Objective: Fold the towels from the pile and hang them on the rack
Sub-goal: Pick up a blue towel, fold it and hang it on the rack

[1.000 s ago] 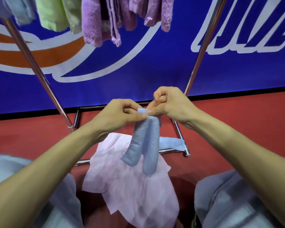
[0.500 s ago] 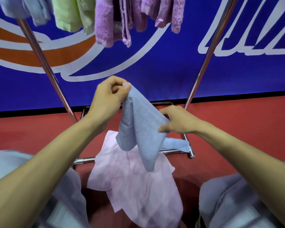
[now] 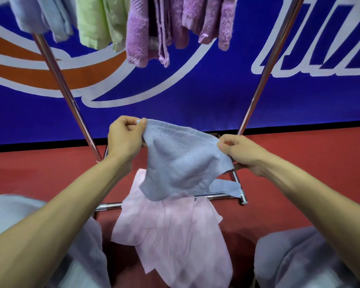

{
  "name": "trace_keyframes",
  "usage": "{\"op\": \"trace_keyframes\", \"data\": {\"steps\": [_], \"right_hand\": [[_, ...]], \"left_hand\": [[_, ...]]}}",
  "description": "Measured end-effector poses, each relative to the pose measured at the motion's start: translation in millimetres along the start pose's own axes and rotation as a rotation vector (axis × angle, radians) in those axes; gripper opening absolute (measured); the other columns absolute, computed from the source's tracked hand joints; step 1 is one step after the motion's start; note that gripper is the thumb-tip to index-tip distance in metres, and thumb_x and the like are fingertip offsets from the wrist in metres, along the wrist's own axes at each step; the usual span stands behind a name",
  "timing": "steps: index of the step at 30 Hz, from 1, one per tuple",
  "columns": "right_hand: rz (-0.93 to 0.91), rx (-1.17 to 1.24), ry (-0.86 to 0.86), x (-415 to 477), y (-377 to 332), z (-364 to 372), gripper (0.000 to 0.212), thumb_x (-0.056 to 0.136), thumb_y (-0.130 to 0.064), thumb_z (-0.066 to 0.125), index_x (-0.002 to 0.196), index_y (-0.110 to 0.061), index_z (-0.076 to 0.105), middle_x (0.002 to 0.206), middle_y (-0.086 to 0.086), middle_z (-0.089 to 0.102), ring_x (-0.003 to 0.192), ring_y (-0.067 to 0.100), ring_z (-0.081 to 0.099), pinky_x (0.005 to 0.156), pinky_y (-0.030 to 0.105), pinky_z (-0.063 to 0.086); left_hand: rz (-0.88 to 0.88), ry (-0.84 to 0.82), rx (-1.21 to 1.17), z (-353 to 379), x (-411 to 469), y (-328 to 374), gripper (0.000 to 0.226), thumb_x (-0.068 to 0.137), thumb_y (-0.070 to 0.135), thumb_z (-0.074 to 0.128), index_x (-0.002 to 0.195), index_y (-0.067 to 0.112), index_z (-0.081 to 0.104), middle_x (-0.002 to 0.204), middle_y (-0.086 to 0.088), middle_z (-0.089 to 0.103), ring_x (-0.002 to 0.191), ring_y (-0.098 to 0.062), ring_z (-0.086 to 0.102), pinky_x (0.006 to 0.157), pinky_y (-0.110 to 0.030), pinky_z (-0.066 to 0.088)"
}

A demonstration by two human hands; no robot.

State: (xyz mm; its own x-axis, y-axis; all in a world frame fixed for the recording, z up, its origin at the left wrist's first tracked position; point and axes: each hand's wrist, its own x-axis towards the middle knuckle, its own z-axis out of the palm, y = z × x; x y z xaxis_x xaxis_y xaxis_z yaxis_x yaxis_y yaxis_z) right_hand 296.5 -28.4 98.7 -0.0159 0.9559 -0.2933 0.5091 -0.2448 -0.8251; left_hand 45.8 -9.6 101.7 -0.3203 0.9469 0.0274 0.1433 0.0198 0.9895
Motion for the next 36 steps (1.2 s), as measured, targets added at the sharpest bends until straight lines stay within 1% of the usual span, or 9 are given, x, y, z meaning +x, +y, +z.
{"op": "trace_keyframes", "data": {"steps": [5, 9, 12, 15, 19, 24, 28, 30, 36], "right_hand": [[0.279, 0.503, -0.027, -5.8, -6.5, -1.5, 0.025, 0.098, -0.020, 0.053, 0.073, -0.018, 0.052, 0.058, -0.002, 0.051, 0.045, 0.006, 0.052, 0.041, 0.020, 0.048], [0.320, 0.695, -0.112, -6.4, -12.4, 10.2, 0.014, 0.094, -0.016, 0.057, 0.080, -0.014, 0.061, 0.067, -0.002, 0.062, 0.057, 0.008, 0.060, 0.048, 0.022, 0.052], [0.282, 0.782, -0.148, -5.5, -16.0, 23.4, 0.013, 0.096, -0.012, 0.053, 0.095, -0.006, 0.064, 0.083, 0.006, 0.070, 0.073, 0.016, 0.068, 0.059, 0.030, 0.058], [0.233, 0.819, -0.174, -5.9, -20.4, 31.4, 0.016, 0.096, -0.007, 0.051, 0.102, -0.001, 0.065, 0.092, 0.010, 0.072, 0.083, 0.021, 0.069, 0.073, 0.034, 0.058], [0.224, 0.883, -0.156, -7.2, -23.3, 35.2, 0.014, 0.095, -0.004, 0.052, 0.091, -0.001, 0.065, 0.073, 0.007, 0.074, 0.068, 0.017, 0.072, 0.069, 0.030, 0.060], [0.190, 0.922, -0.158, -11.4, -26.1, 38.5, 0.014, 0.093, 0.000, 0.053, 0.086, 0.000, 0.065, 0.071, 0.008, 0.074, 0.068, 0.017, 0.072, 0.072, 0.028, 0.060], [0.158, 0.934, -0.177, -13.4, -25.9, 40.4, 0.018, 0.090, -0.001, 0.057, 0.105, 0.005, 0.067, 0.099, 0.014, 0.073, 0.095, 0.024, 0.071, 0.089, 0.033, 0.055], [0.137, 0.923, -0.178, -13.7, -25.2, 39.7, 0.022, 0.089, -0.002, 0.059, 0.109, 0.005, 0.066, 0.108, 0.015, 0.071, 0.103, 0.025, 0.068, 0.093, 0.033, 0.053], [0.043, 0.780, -0.090, -13.9, -21.4, 35.3, 0.024, 0.086, -0.006, 0.066, 0.108, 0.004, 0.067, 0.103, 0.015, 0.071, 0.088, 0.018, 0.070, 0.082, 0.026, 0.057]], "left_hand": [[-0.149, -0.116, -0.120, 13.0, -17.2, 2.3, 0.010, 0.090, 0.013, 0.064, 0.086, 0.004, 0.060, 0.070, -0.006, 0.061, 0.046, -0.004, 0.062, 0.048, -0.020, 0.053], [-0.238, -0.244, -0.164, 25.7, -33.9, 4.7, 0.009, 0.088, 0.010, 0.066, 0.085, 0.003, 0.061, 0.072, -0.011, 0.064, 0.050, -0.009, 0.062, 0.050, -0.018, 0.054], [-0.234, -0.361, -0.161, 33.0, -44.1, 5.8, 0.008, 0.088, 0.009, 0.066, 0.087, 0.001, 0.064, 0.080, -0.015, 0.067, 0.065, -0.018, 0.064, 0.060, -0.022, 0.059], [-0.222, -0.413, -0.124, 35.0, -50.6, 3.5, 0.013, 0.087, 0.010, 0.067, 0.092, -0.002, 0.066, 0.089, -0.021, 0.070, 0.078, -0.023, 0.066, 0.072, -0.029, 0.058], [-0.165, -0.438, -0.087, 37.0, -53.9, 0.8, 0.008, 0.084, 0.009, 0.070, 0.084, 0.002, 0.067, 0.085, -0.018, 0.071, 0.076, -0.020, 0.066, 0.077, -0.031, 0.058], [-0.082, -0.427, -0.030, 39.1, -55.7, 0.6, 0.009, 0.082, 0.009, 0.071, 0.085, 0.001, 0.068, 0.080, -0.016, 0.069, 0.075, -0.020, 0.066, 0.081, -0.035, 0.058], [-0.080, -0.374, -0.033, 37.0, -53.3, -1.8, 0.003, 0.082, 0.010, 0.072, 0.081, 0.007, 0.072, 0.081, -0.012, 0.074, 0.078, -0.021, 0.069, 0.086, -0.042, 0.057], [-0.093, -0.381, -0.028, 36.2, -53.4, -1.1, 0.009, 0.085, 0.009, 0.066, 0.084, 0.007, 0.075, 0.086, -0.012, 0.075, 0.082, -0.022, 0.071, 0.087, -0.039, 0.057], [-0.099, -0.505, 0.008, 36.4, -57.8, 7.1, 0.052, 0.077, -0.023, 0.036, 0.103, 0.004, 0.072, 0.101, -0.017, 0.070, 0.094, -0.020, 0.064, 0.085, -0.019, 0.053]]}}
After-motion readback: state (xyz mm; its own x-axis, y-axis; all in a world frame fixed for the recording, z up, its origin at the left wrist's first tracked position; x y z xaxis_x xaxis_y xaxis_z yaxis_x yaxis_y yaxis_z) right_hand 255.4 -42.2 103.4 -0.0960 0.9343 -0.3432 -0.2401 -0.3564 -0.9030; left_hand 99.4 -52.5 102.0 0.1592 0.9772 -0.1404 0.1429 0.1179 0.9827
